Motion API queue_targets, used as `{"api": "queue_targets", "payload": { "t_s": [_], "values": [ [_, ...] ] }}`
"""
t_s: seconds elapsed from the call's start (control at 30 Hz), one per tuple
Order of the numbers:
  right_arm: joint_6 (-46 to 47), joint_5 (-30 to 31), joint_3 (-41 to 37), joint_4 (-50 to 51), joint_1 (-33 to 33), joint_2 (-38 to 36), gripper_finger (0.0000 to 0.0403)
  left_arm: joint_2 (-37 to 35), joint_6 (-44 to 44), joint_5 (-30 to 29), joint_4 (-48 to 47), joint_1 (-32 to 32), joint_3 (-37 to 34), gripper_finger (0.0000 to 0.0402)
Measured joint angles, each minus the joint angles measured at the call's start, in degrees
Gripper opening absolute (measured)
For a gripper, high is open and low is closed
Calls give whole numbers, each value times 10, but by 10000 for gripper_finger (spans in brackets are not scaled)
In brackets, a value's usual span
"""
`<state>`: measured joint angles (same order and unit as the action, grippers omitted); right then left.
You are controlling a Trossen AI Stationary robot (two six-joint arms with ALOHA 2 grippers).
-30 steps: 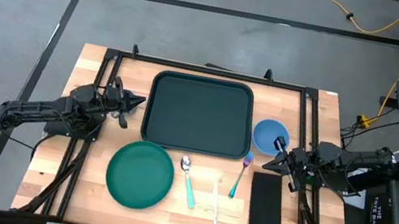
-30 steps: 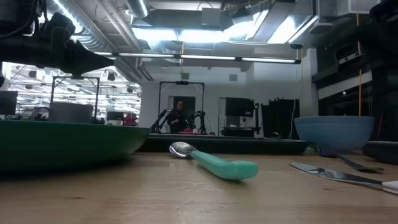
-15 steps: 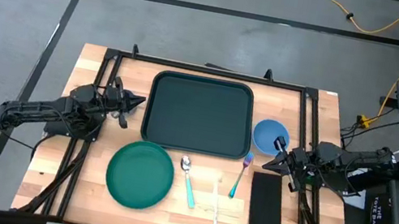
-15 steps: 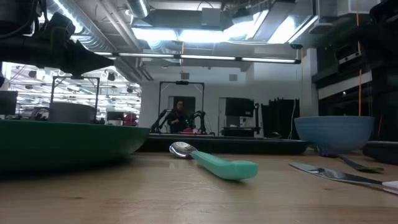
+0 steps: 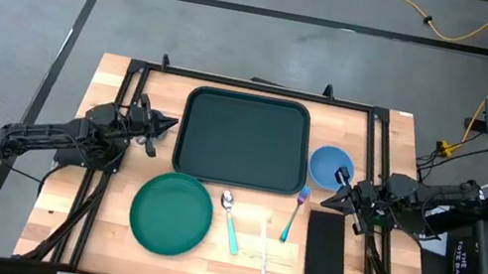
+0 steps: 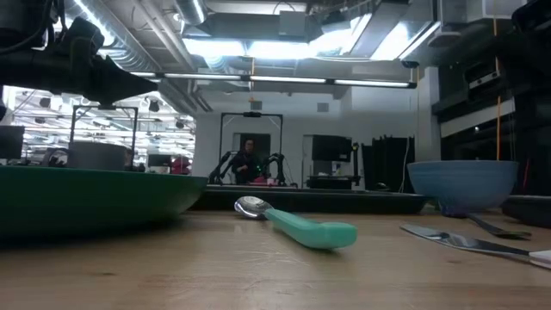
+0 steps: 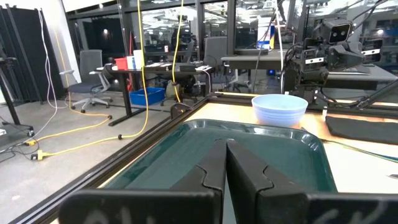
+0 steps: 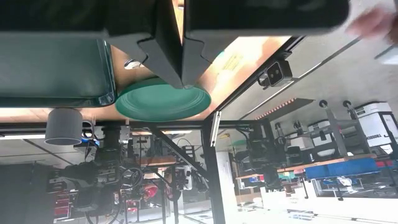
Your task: Set up tray
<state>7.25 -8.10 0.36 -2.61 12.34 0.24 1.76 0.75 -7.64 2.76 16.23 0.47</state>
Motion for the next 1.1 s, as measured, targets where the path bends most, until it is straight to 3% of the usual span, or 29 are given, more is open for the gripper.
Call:
{"api": "queue_targets", "payload": {
  "t_s": [1.1],
  "values": [
    [13,23,0,4,0,0,10,0,-14,0,0,0,0,8]
  ]
}}
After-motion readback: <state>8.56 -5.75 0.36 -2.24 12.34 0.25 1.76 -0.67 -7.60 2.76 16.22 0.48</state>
